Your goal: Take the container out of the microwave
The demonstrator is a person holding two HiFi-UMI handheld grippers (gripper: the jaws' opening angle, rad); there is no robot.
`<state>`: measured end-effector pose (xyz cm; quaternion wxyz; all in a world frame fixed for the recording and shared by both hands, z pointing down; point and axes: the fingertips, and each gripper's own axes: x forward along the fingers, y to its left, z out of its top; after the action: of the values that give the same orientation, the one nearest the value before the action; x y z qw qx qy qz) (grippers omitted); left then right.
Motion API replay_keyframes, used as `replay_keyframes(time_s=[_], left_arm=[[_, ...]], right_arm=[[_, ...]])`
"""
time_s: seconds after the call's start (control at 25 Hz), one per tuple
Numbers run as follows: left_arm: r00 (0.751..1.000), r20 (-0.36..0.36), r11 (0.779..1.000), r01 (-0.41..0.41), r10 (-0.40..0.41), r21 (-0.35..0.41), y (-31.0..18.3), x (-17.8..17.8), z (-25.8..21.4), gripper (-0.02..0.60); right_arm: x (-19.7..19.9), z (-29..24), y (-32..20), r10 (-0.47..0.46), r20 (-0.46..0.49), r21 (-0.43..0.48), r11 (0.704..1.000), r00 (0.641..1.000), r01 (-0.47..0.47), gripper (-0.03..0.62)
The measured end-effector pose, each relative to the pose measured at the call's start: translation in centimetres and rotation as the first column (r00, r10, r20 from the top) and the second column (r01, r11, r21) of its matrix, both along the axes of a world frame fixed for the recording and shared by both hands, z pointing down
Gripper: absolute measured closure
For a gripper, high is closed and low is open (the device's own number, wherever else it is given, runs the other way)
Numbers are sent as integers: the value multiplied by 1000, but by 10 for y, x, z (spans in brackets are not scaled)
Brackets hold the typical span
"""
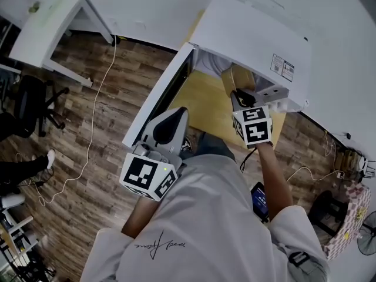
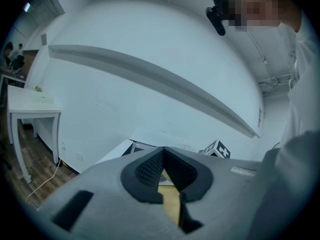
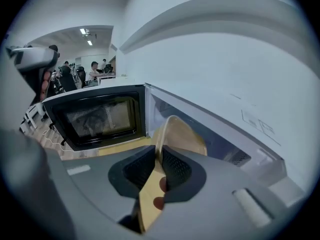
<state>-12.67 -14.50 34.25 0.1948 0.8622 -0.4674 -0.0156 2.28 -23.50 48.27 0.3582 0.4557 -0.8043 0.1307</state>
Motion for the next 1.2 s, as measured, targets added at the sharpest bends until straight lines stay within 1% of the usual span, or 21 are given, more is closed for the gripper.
replay_keyframes(time_s=[0.12,0.44,0.52,0.64,0.76,0.88,1.0,1.08,1.2], left_arm=[[1000,-3,1000,-10,10,-5,2,3,1,589],[999,-5,999,-39,39,-25,7,12,9,589],[999,-28,999,-37,36,-34,6,12,10,589],[997,-70,999,-26,24,-28,3,9,8,589],[997,-70,999,-36,33,-33,0,12,10,589],[996,-64,998,-59,57,-36,1,18,12,589],[992,-89,996,-88,86,-23,2,22,10,591],[992,-83,995,-95,93,-26,2,22,13,591],[995,-56,995,-85,82,-54,0,18,23,591]], right_arm=[[3,-8,10,6,14,15,1000,1000,-6,536],[2,-35,37,12,111,89,996,994,-22,536],[3,-41,43,18,131,100,995,991,-31,536],[1,-53,54,11,167,120,992,986,-32,536],[-1,-62,62,2,196,146,989,981,-31,536],[1,-72,68,15,227,168,984,974,-54,536],[5,-82,74,33,272,184,979,962,-86,536],[5,-86,77,37,294,191,977,955,-97,536],[5,-92,82,38,319,200,974,947,-106,536]])
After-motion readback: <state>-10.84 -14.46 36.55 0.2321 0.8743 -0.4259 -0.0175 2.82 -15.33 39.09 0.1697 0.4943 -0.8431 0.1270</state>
